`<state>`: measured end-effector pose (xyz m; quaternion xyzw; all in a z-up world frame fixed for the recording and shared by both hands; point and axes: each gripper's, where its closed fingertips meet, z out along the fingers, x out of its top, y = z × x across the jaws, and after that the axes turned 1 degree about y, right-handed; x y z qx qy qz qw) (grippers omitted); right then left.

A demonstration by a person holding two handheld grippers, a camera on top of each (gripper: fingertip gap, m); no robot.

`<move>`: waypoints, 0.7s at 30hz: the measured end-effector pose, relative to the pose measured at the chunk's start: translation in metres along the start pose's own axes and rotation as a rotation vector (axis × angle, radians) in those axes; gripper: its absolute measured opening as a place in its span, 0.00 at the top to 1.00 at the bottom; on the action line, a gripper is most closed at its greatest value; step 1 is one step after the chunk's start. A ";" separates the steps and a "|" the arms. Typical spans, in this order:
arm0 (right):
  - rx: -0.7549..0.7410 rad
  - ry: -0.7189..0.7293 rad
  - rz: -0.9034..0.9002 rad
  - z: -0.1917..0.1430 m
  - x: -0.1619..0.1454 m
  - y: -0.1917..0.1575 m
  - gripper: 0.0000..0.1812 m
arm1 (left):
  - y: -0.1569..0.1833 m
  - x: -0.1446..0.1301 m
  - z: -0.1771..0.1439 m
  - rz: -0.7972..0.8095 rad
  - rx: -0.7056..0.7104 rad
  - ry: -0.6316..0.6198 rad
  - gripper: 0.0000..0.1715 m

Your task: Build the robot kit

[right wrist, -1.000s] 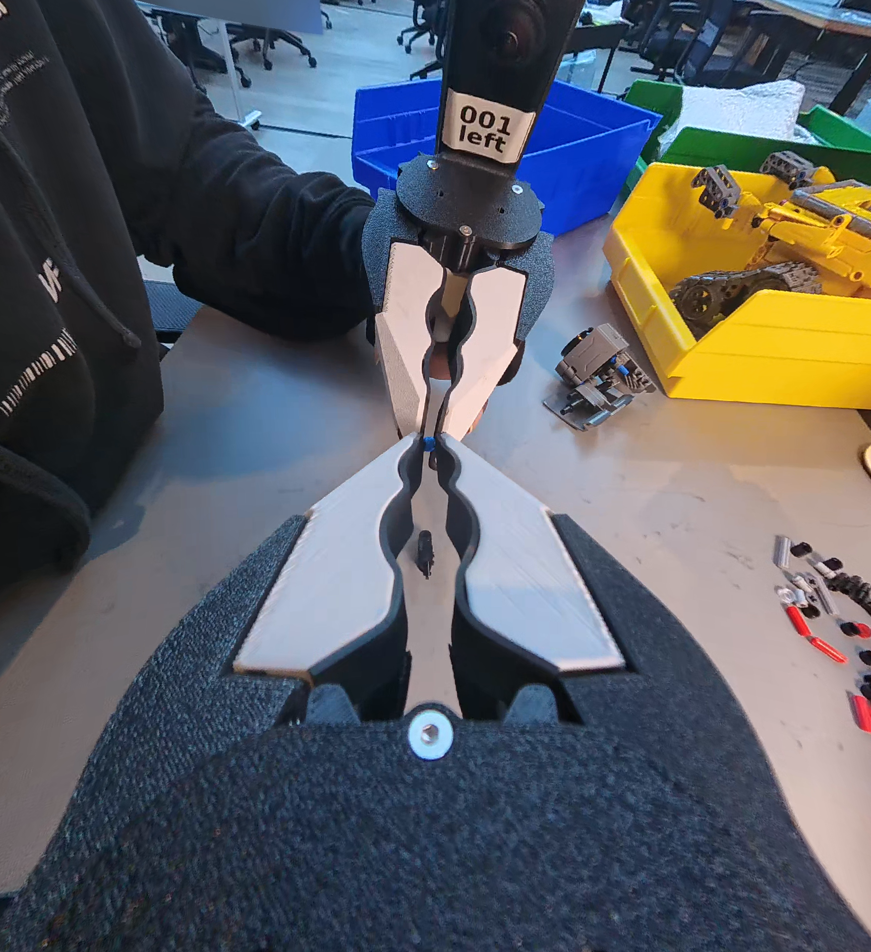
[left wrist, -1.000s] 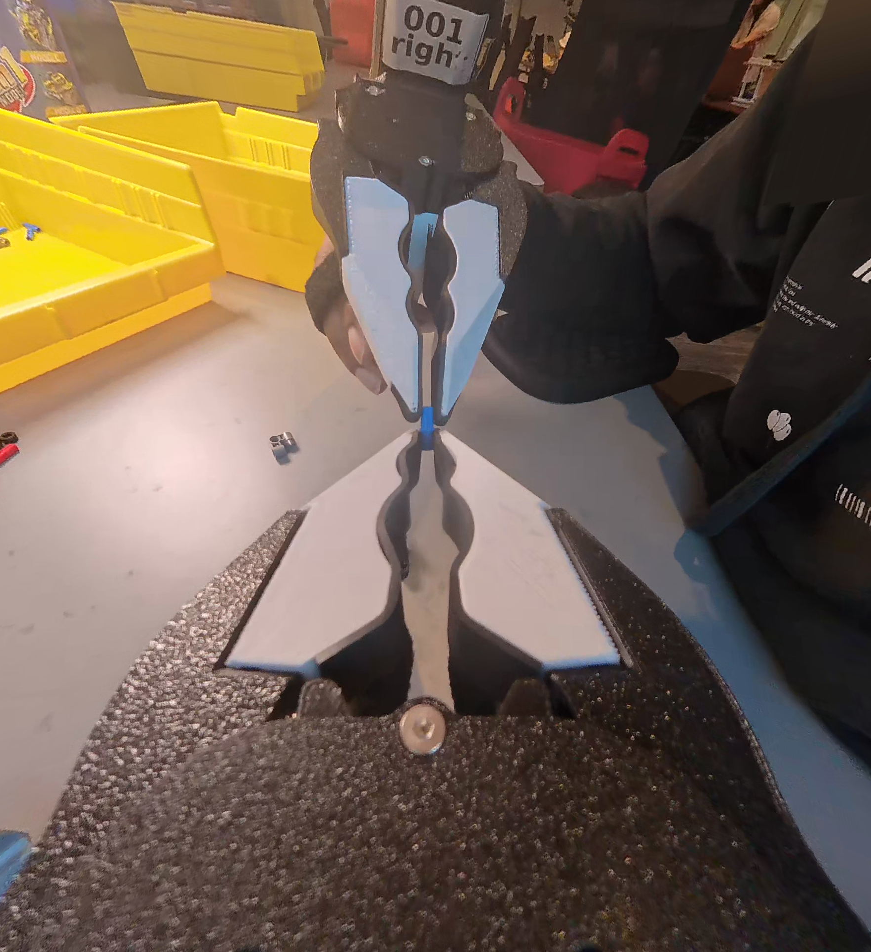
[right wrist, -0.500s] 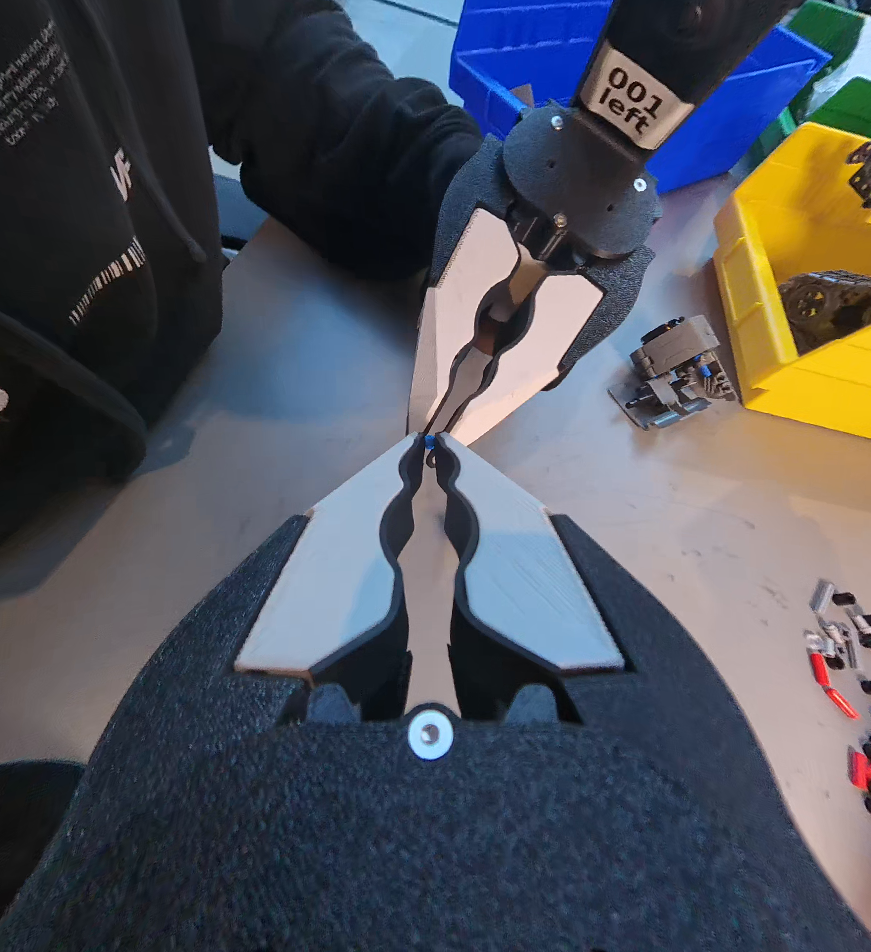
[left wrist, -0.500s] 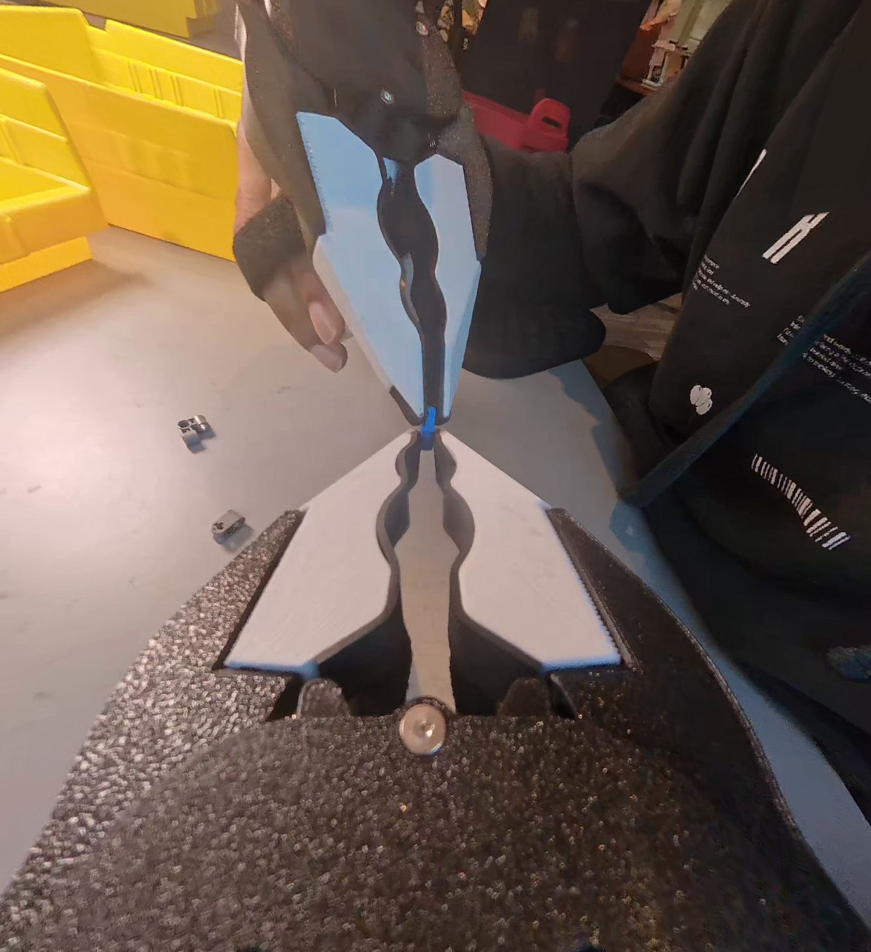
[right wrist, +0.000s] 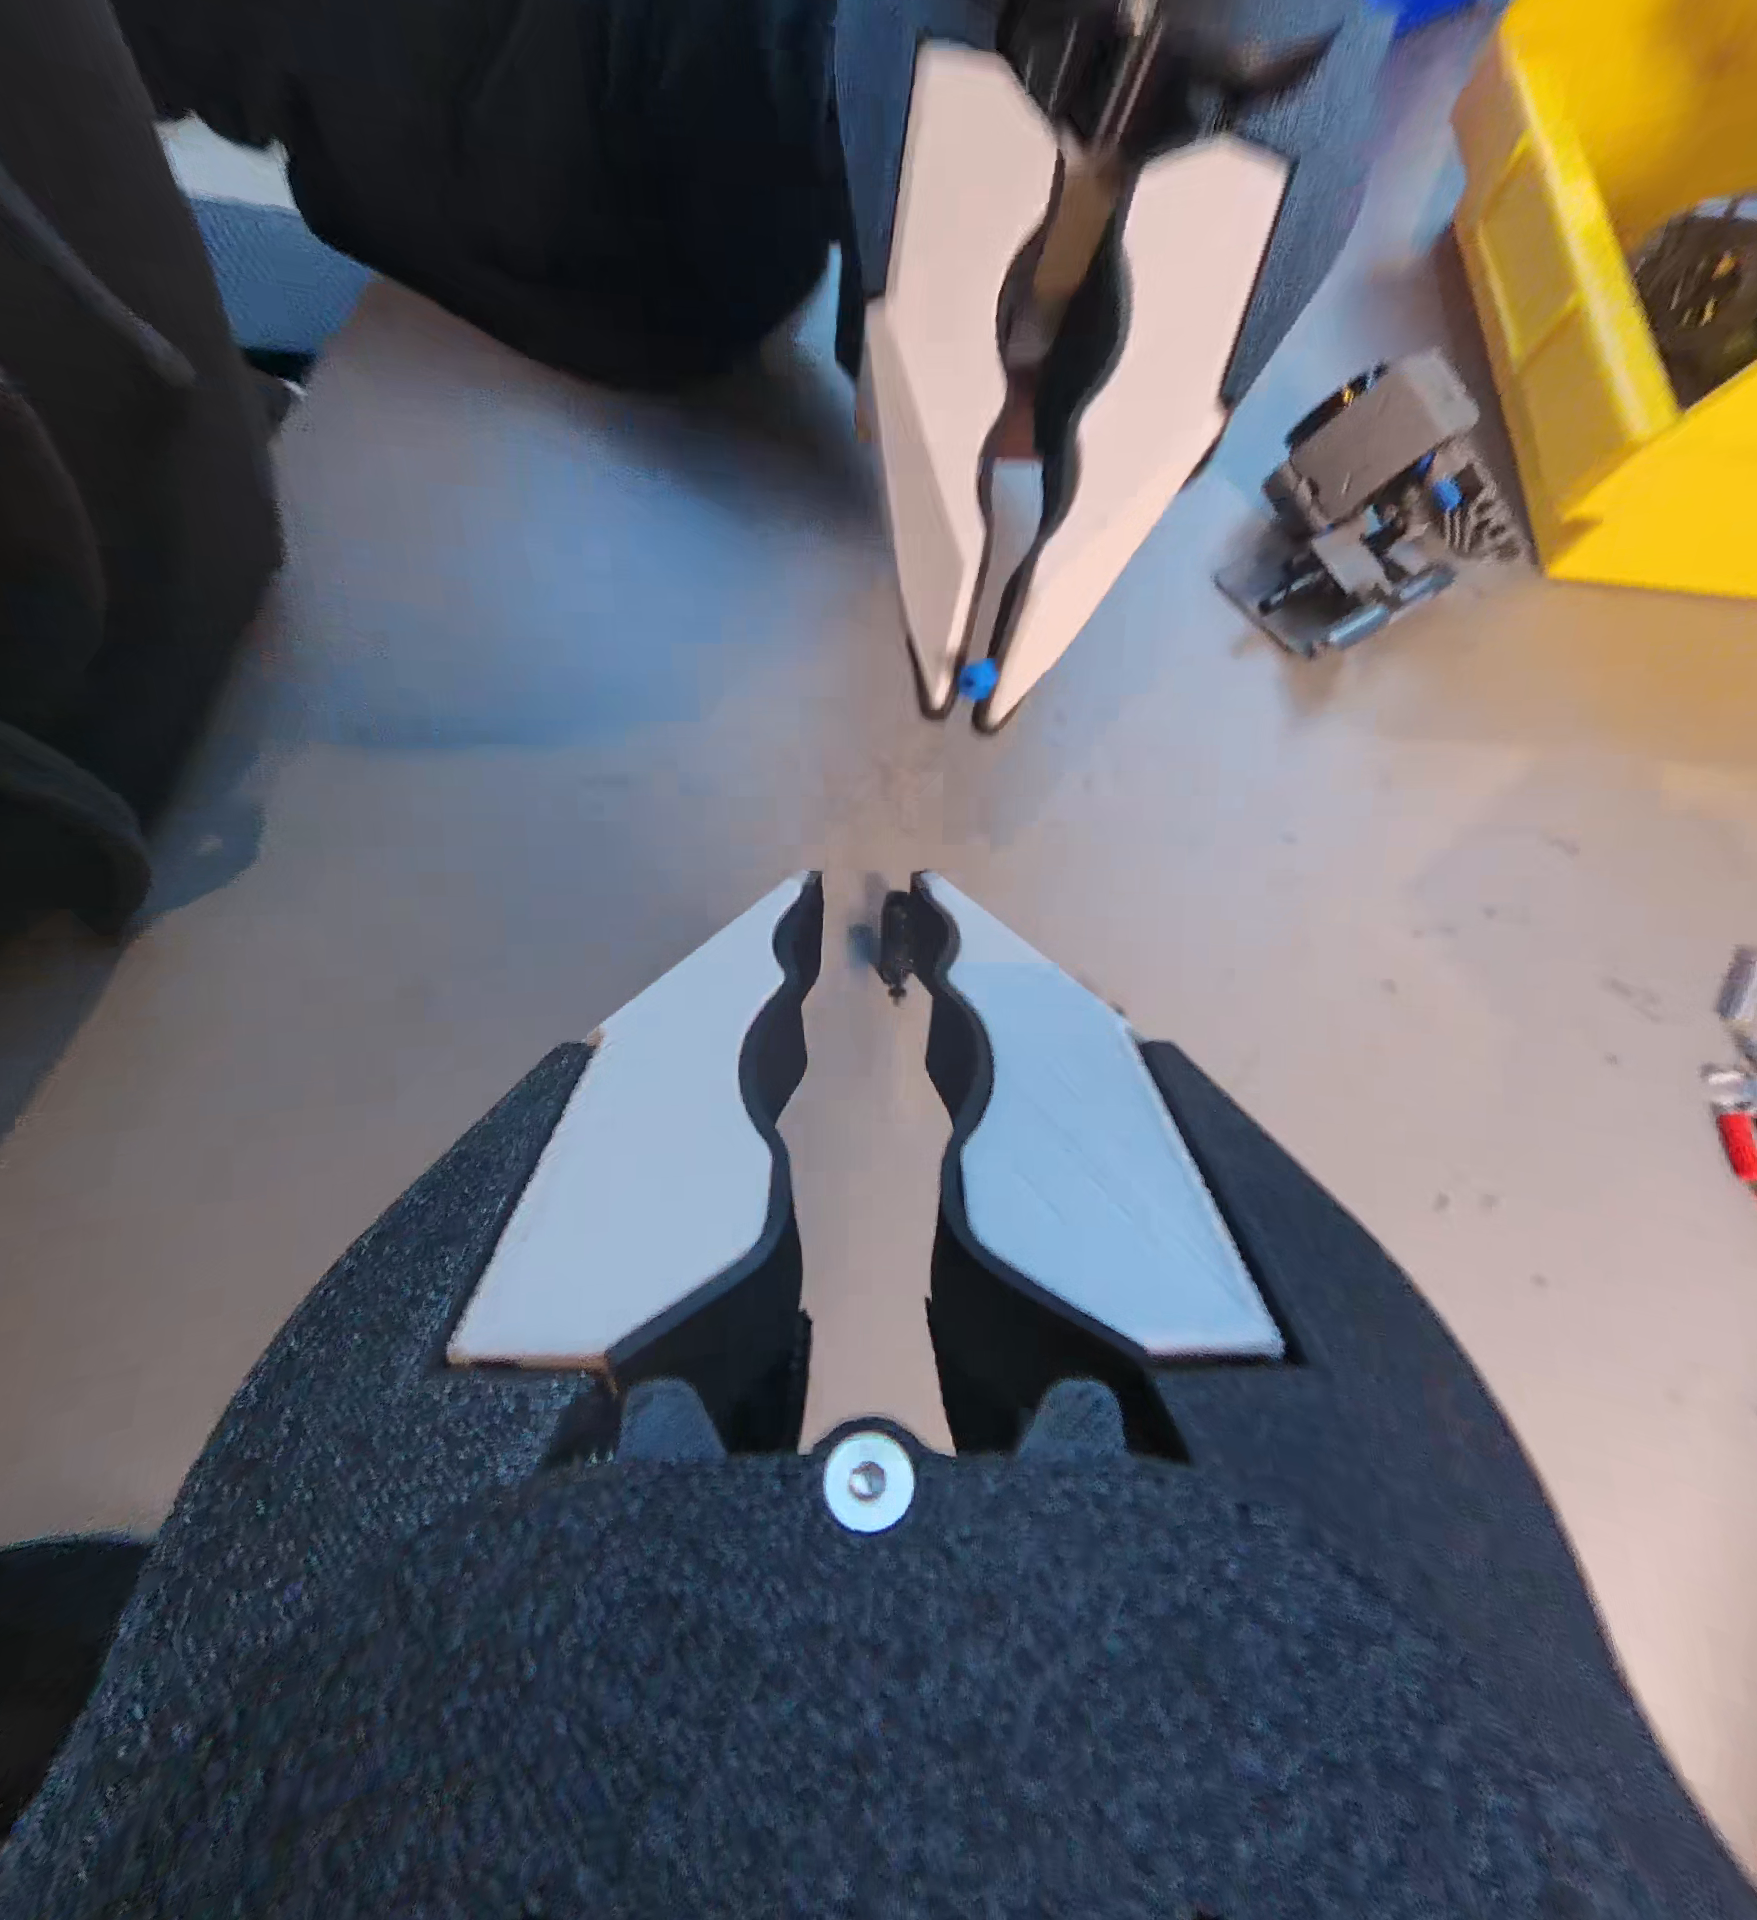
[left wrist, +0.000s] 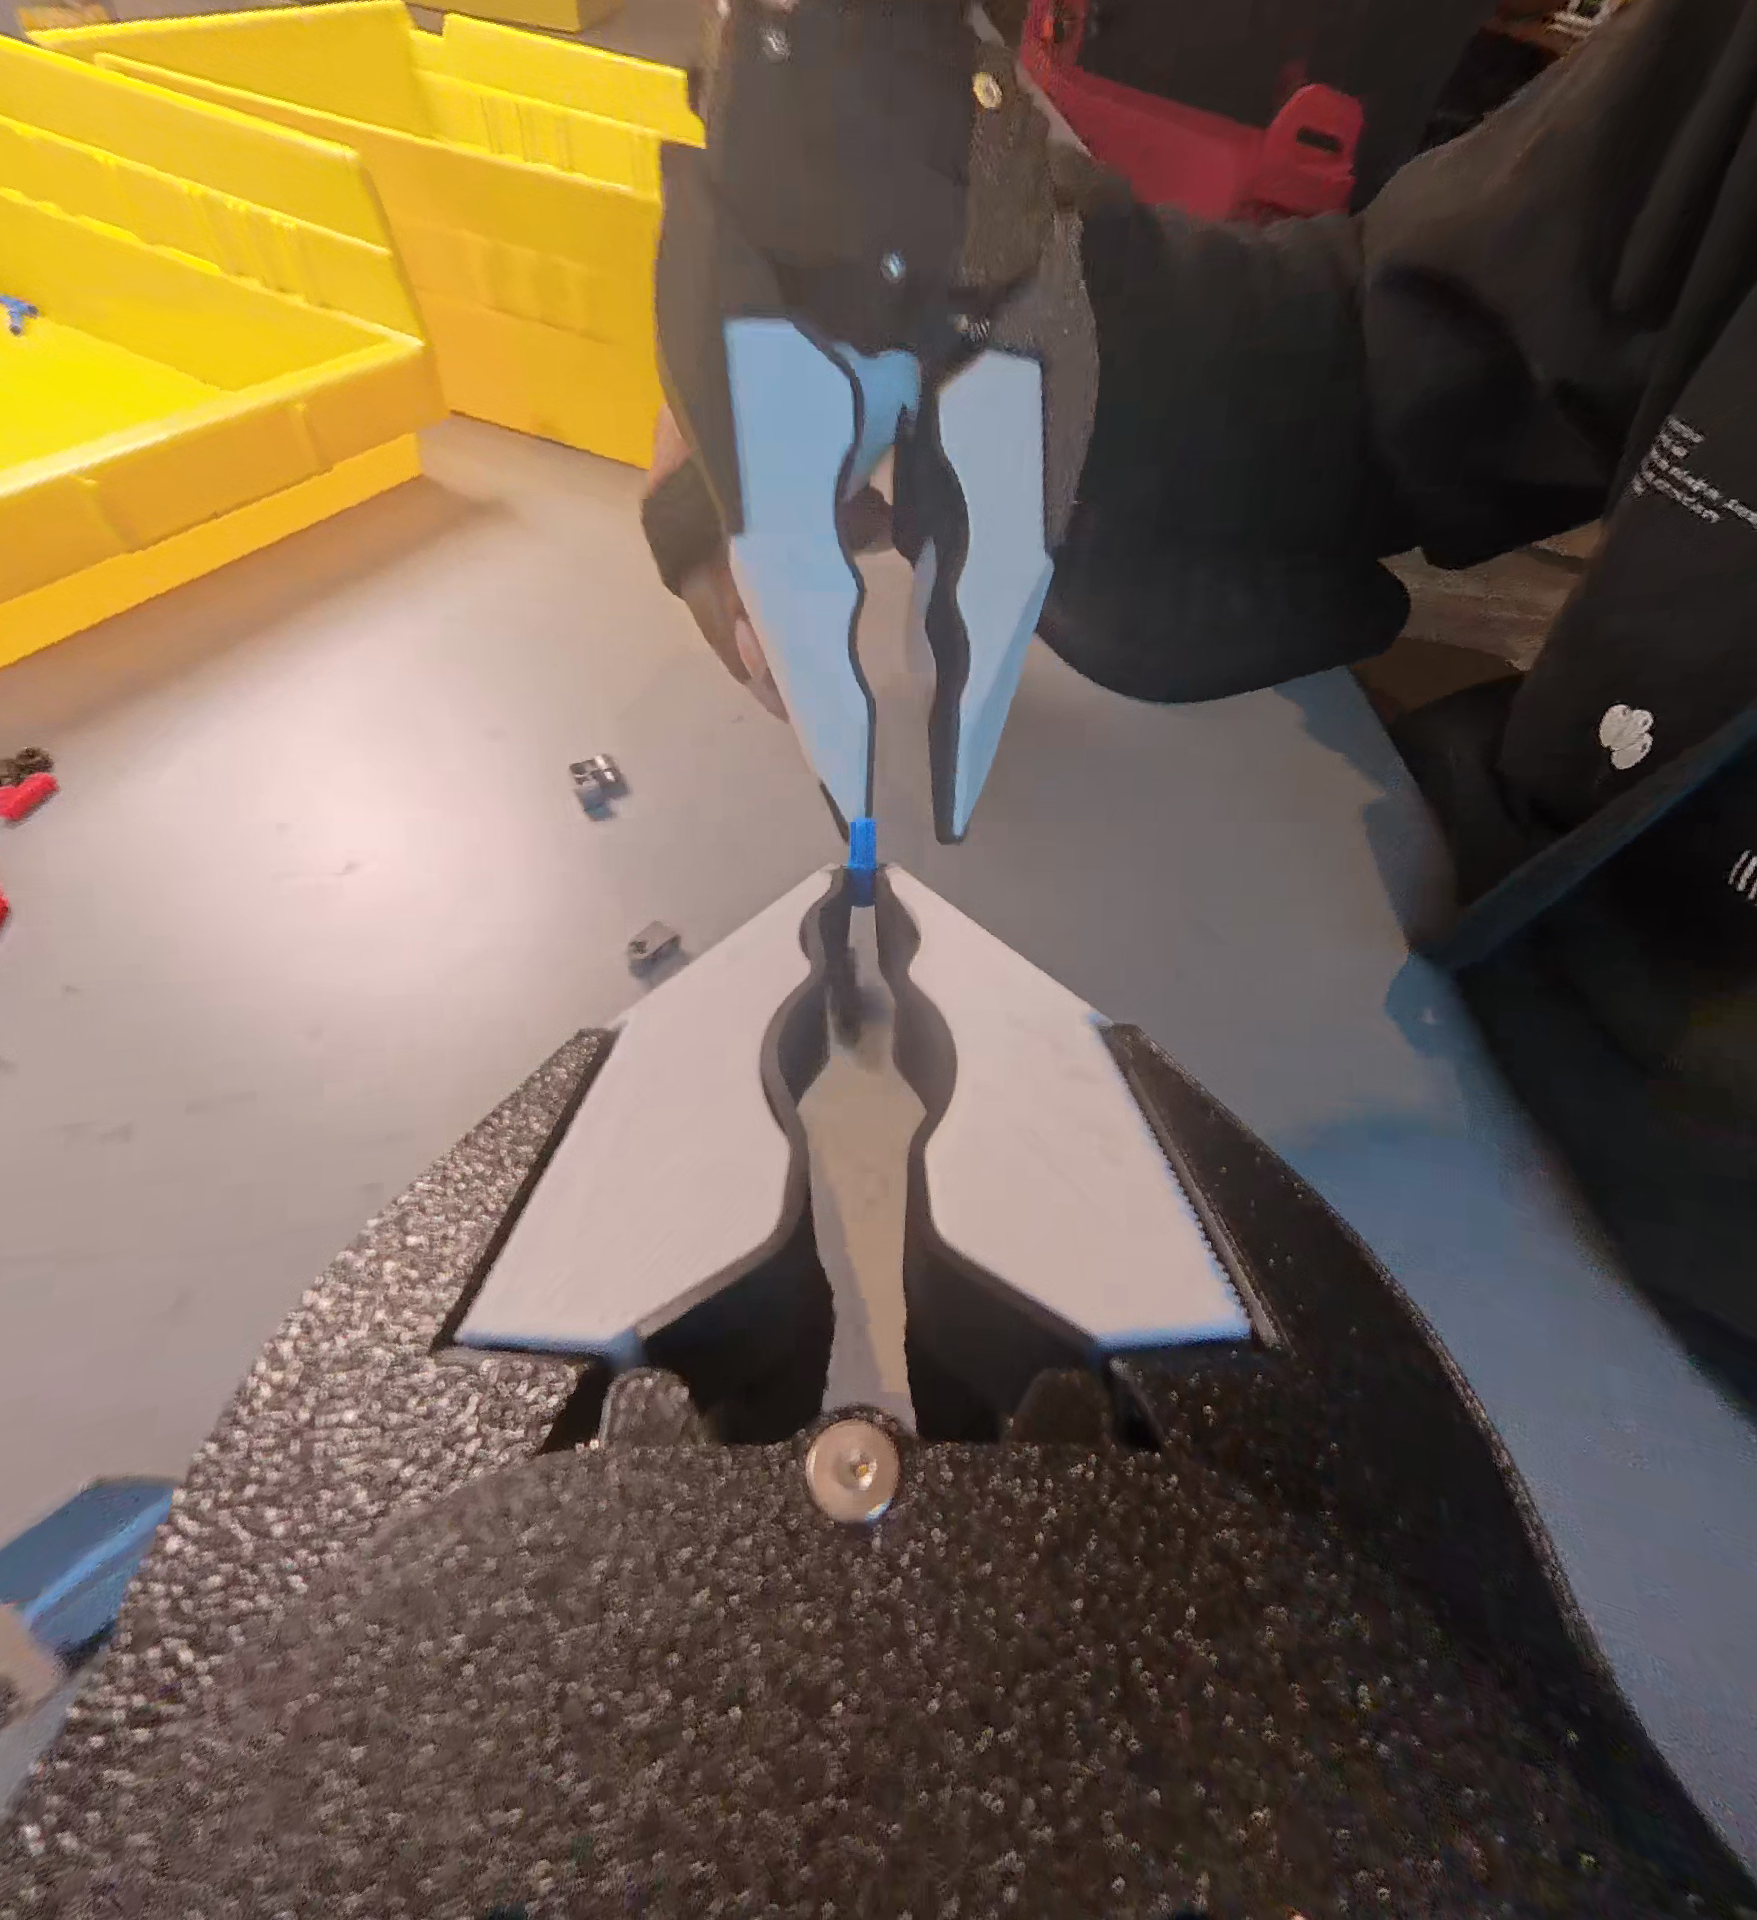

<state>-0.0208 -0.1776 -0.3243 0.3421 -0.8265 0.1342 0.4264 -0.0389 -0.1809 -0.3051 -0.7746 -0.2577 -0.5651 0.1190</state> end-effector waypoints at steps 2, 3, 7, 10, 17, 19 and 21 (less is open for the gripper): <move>-0.022 -0.076 -0.001 0.014 -0.014 0.004 0.91 | -0.006 0.000 -0.004 -0.004 0.027 0.006 0.98; -0.023 -0.097 0.006 0.020 -0.019 0.006 0.90 | -0.008 -0.001 -0.005 -0.002 0.035 0.001 0.98; -0.011 -0.138 0.040 0.036 -0.026 0.009 0.90 | -0.010 -0.003 -0.006 -0.005 0.046 -0.009 0.98; -0.014 -0.177 0.037 0.042 -0.034 0.011 0.96 | -0.010 -0.004 -0.004 -0.022 0.041 -0.014 0.98; -0.087 0.220 0.236 -0.005 0.009 0.040 0.96 | -0.014 0.000 -0.001 -0.077 0.064 -0.004 0.98; -0.075 0.349 0.302 -0.020 0.024 0.044 0.96 | -0.013 0.003 0.001 -0.089 0.062 0.008 0.98; -0.012 0.410 0.329 -0.021 0.033 0.036 0.96 | -0.012 0.004 0.003 -0.104 0.059 0.012 0.98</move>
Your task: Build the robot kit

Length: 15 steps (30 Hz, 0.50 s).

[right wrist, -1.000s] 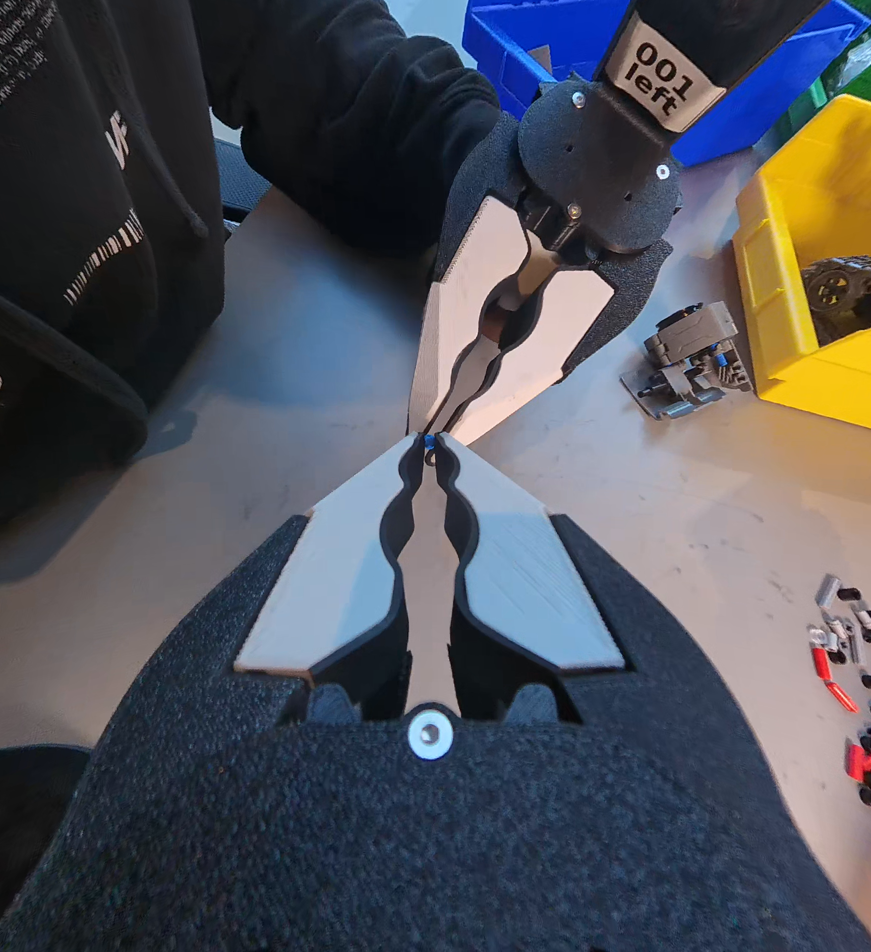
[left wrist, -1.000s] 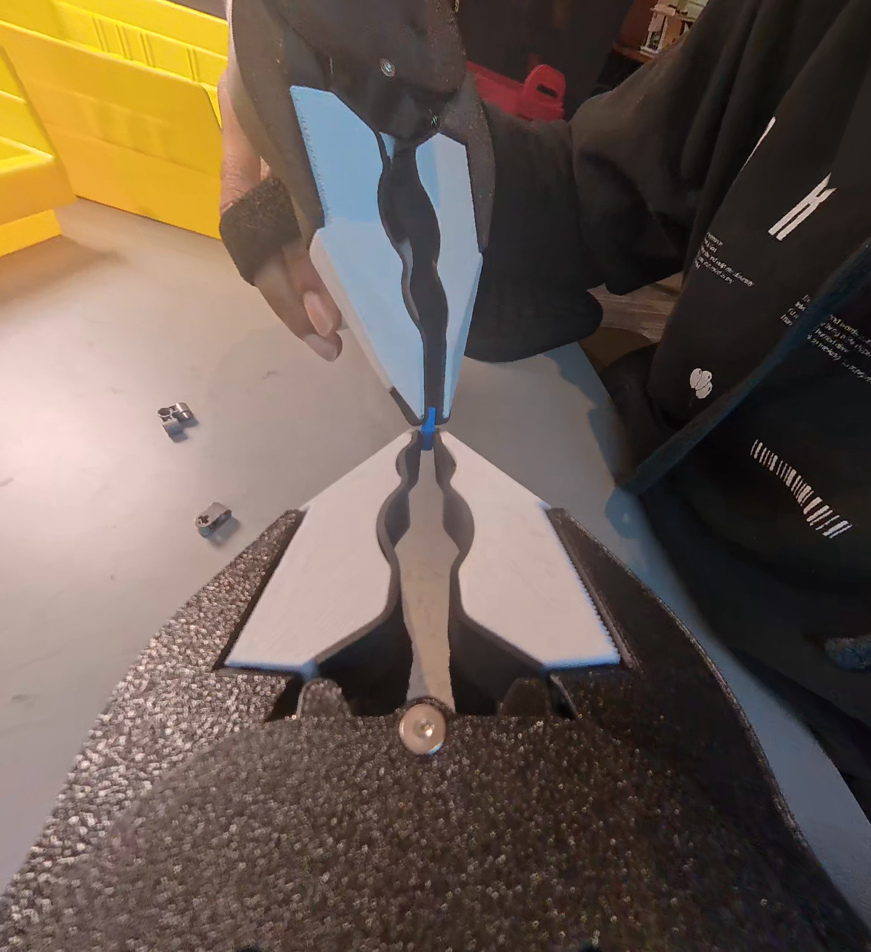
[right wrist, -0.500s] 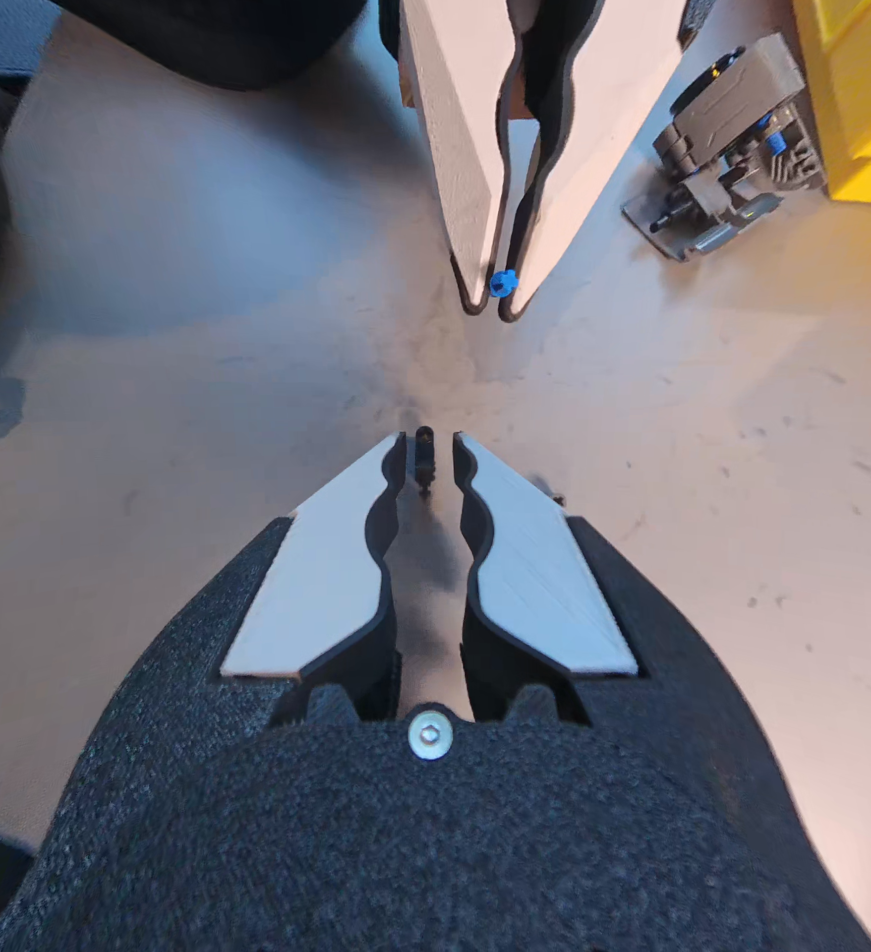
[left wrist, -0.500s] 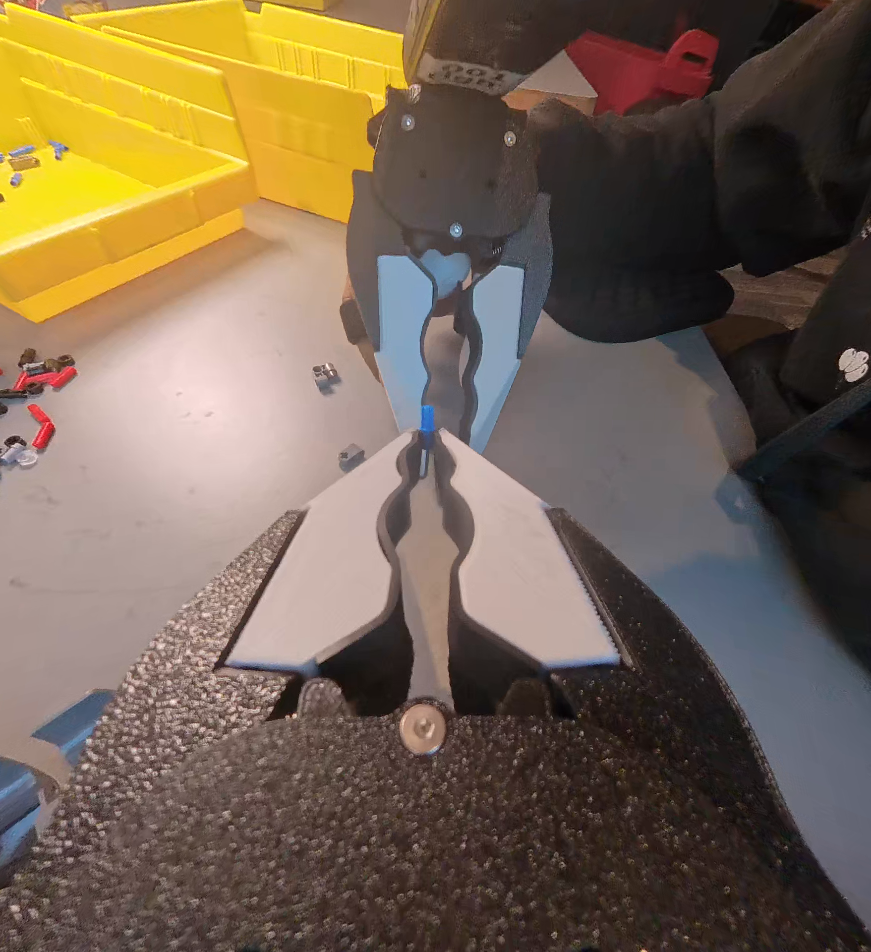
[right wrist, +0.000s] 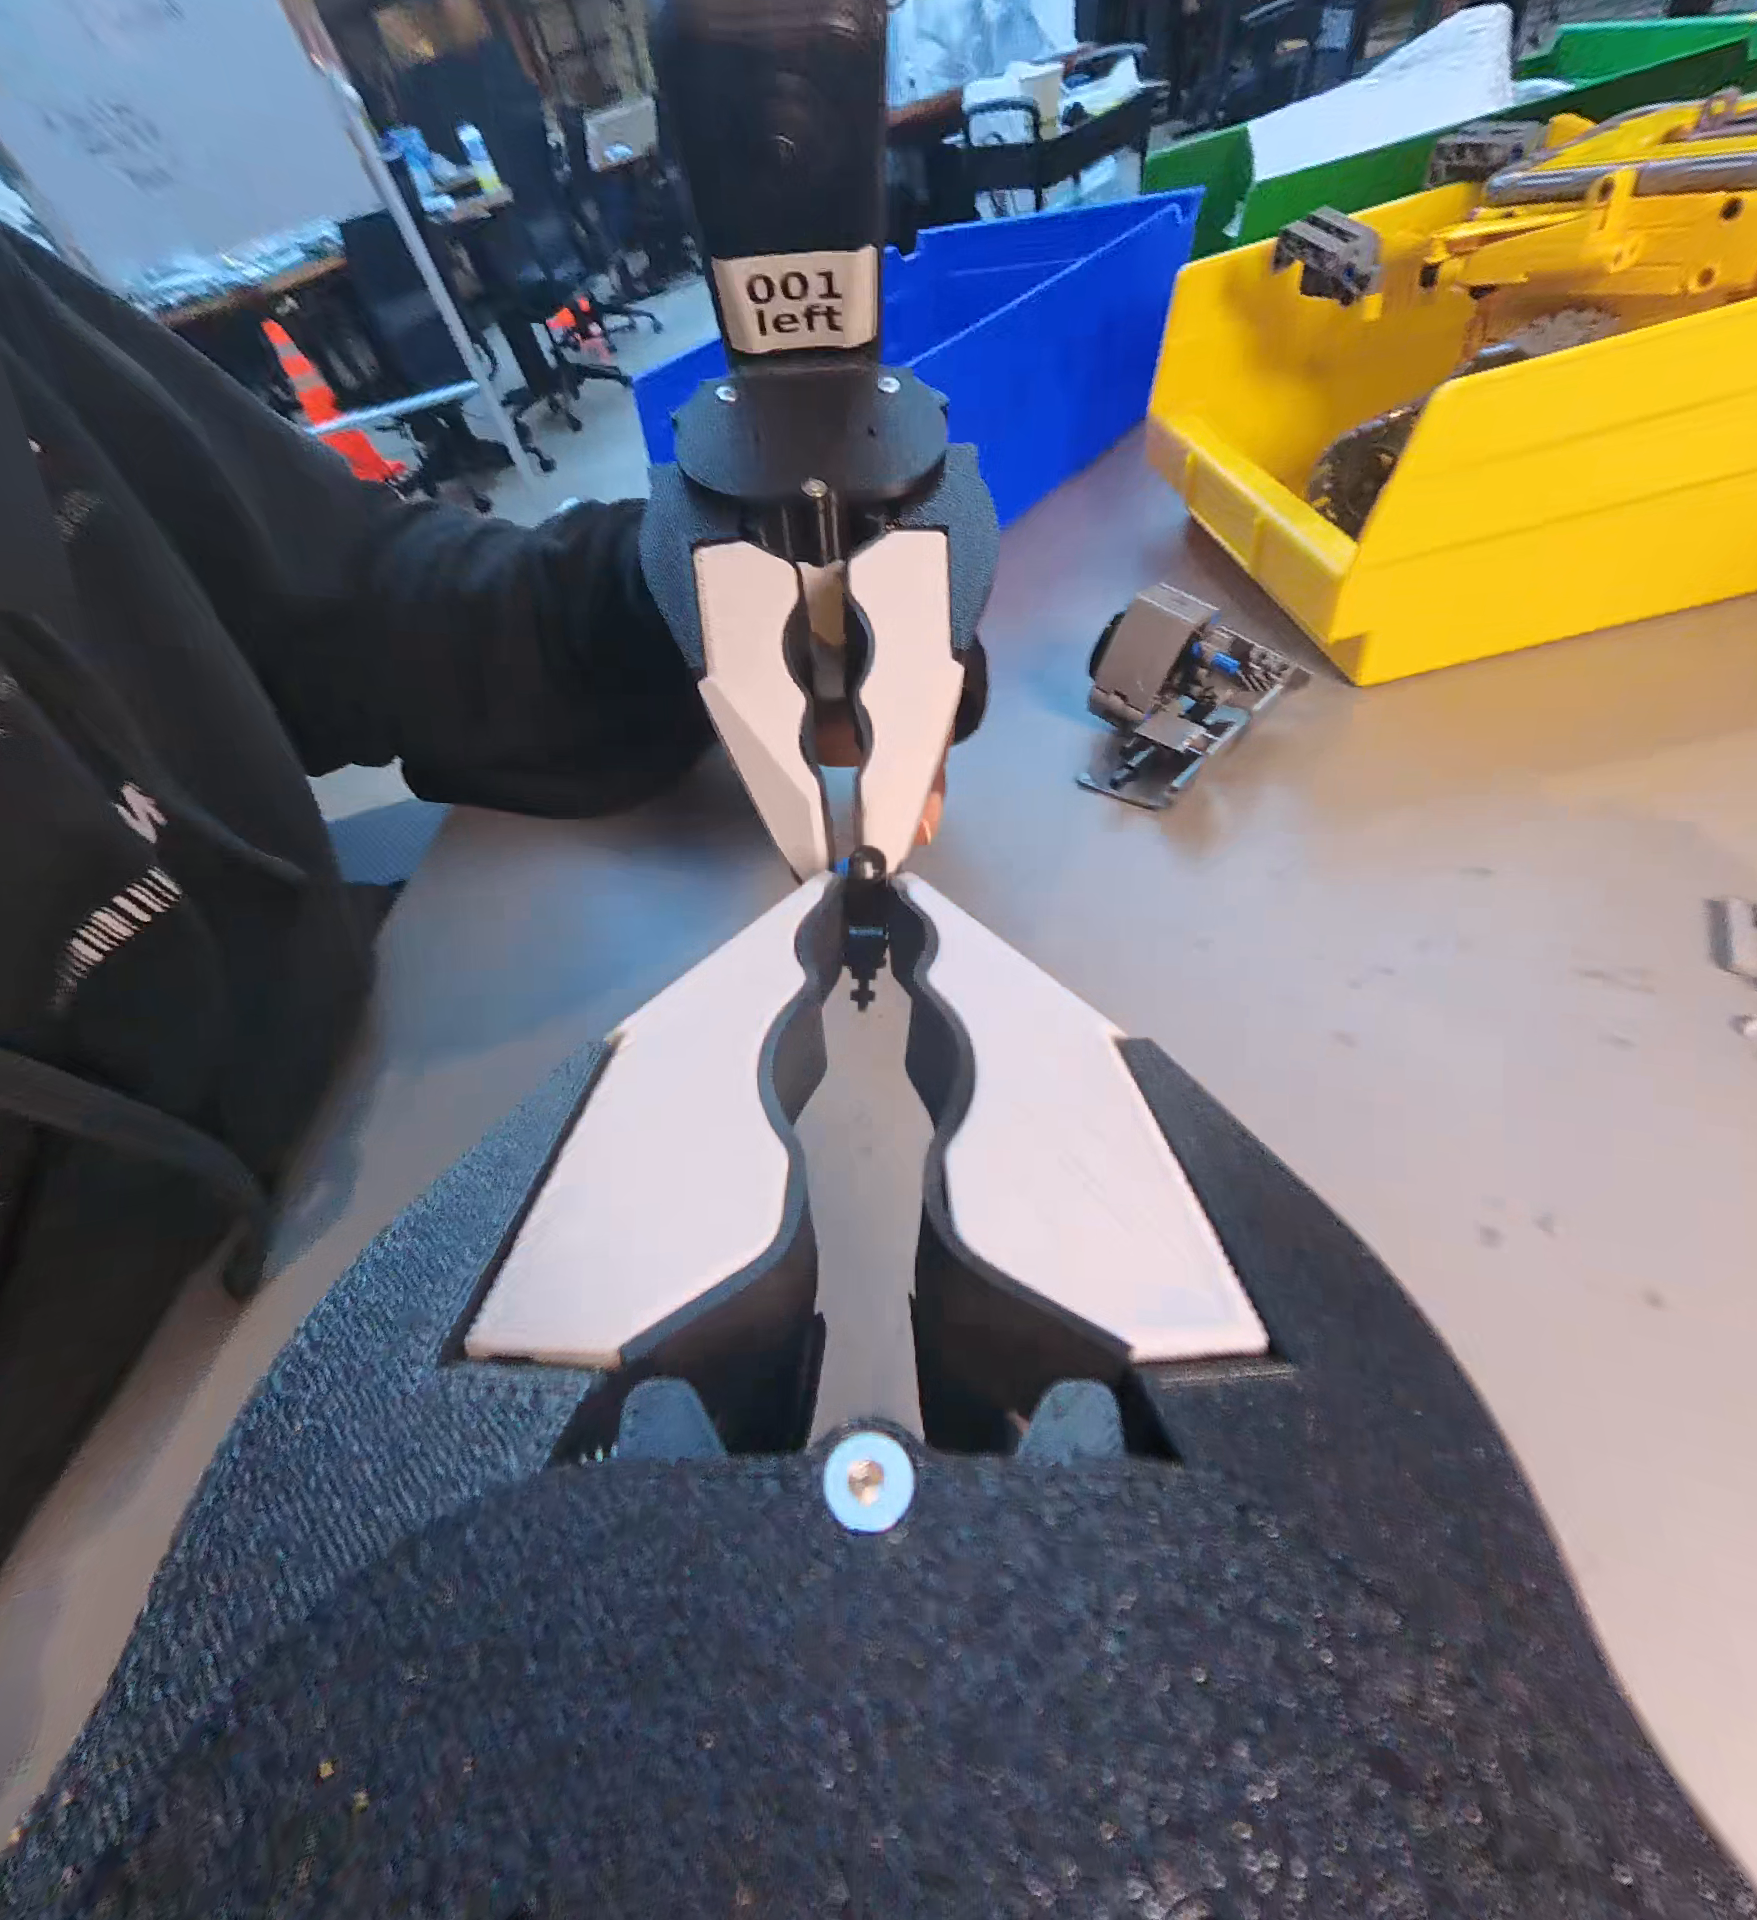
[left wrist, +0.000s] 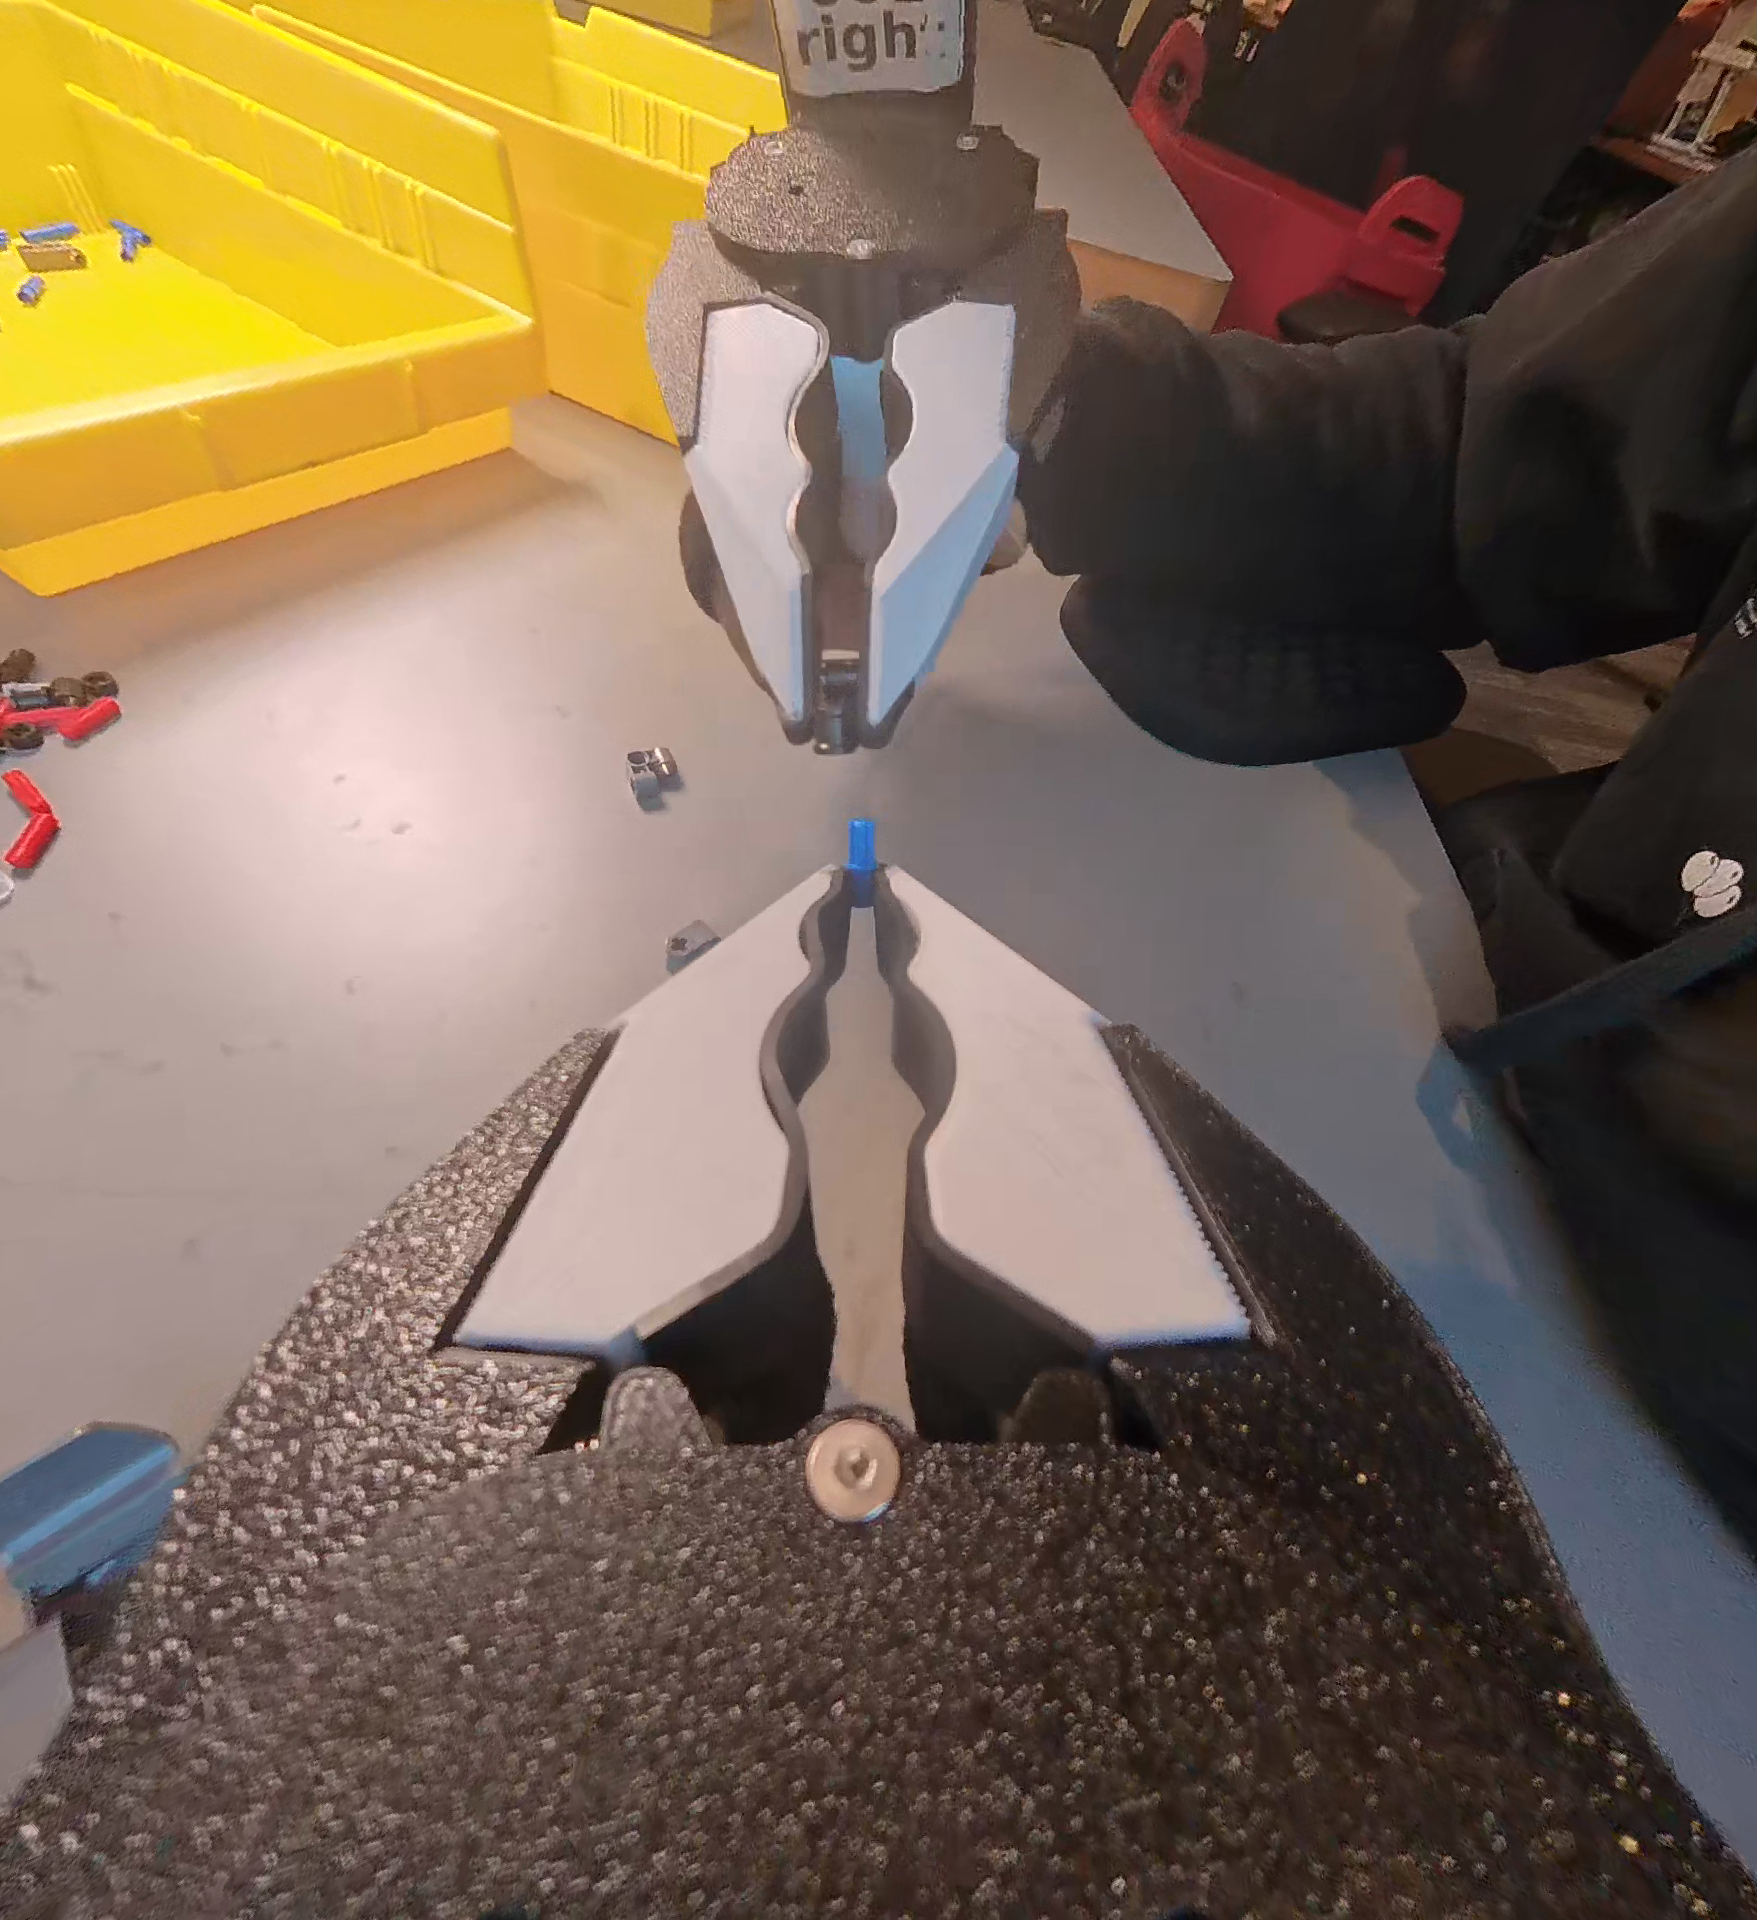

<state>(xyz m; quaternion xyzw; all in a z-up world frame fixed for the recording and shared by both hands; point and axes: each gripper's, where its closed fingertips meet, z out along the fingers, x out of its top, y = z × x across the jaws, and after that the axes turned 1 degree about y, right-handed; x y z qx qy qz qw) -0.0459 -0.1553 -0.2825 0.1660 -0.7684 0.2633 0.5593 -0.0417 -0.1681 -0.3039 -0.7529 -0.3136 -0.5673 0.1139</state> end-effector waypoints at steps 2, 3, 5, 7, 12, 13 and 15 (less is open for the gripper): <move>0.024 -0.023 -0.006 0.006 -0.005 -0.004 0.96 | 0.002 -0.001 0.002 -0.002 -0.009 -0.005 0.98; 0.025 -0.036 -0.011 0.008 -0.007 -0.004 0.96 | 0.003 -0.001 0.002 0.003 -0.012 -0.008 0.98; 0.037 -0.035 -0.001 0.010 -0.007 -0.006 0.96 | 0.003 -0.003 0.003 0.018 -0.006 -0.022 0.98; 0.035 -0.055 -0.011 0.011 -0.011 -0.005 0.96 | 0.003 -0.006 0.003 0.028 -0.001 -0.043 0.98; 0.045 -0.103 -0.041 0.012 -0.017 -0.010 0.96 | 0.003 -0.013 0.007 0.053 0.009 -0.090 0.98; 0.048 -0.100 -0.044 0.013 -0.016 -0.011 0.96 | 0.004 -0.013 0.007 0.057 0.005 -0.088 0.98; 0.050 -0.081 -0.043 0.012 -0.012 -0.012 0.96 | 0.006 -0.009 0.007 0.050 -0.004 -0.065 0.98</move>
